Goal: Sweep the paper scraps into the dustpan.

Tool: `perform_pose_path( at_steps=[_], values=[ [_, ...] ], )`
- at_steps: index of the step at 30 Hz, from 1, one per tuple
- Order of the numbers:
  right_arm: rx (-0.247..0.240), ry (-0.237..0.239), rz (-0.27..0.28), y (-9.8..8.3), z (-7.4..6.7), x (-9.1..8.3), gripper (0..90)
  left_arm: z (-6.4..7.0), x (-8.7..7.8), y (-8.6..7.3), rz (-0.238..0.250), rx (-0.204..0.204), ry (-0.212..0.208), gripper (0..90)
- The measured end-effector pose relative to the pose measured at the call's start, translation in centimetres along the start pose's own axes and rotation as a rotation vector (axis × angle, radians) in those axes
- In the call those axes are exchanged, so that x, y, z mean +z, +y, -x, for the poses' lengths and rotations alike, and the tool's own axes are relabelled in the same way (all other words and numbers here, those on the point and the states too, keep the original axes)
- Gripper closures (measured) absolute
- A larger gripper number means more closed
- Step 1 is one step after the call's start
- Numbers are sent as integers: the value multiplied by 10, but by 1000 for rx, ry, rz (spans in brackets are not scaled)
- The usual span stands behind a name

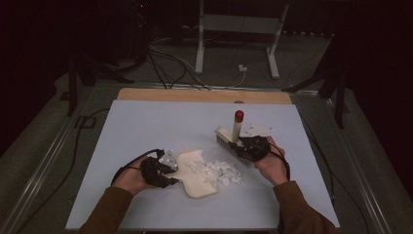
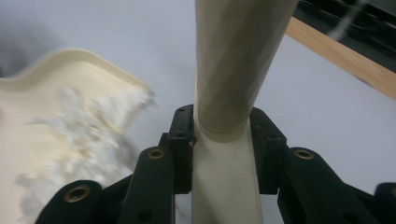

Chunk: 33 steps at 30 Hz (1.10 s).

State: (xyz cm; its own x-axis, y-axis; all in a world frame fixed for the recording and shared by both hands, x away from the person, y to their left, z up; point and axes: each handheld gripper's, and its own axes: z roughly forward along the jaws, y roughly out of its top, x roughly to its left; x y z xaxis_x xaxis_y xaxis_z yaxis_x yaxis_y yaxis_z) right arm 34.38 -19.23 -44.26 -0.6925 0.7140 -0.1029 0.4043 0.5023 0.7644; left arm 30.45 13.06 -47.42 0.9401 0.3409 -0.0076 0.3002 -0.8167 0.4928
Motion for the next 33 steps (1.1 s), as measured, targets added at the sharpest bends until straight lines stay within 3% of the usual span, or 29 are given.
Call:
perform_pose_path(
  at_steps=[8, 14, 22, 33],
  values=[
    [127, -126, -63, -17, -1, -10, 674, 4, 0, 0, -3, 12, -8, 666],
    [197, -193, -66, -23, -7, -19, 674, 6, 0, 1, -5, 15, -9, 665],
    [254, -218, -81, -32, -8, -20, 674, 6, 0, 1, -10, 20, -7, 666],
    [272, -182, -80, -28, -21, -15, 673, 8, 4, 3, 1, 7, -5, 666]
  ],
)
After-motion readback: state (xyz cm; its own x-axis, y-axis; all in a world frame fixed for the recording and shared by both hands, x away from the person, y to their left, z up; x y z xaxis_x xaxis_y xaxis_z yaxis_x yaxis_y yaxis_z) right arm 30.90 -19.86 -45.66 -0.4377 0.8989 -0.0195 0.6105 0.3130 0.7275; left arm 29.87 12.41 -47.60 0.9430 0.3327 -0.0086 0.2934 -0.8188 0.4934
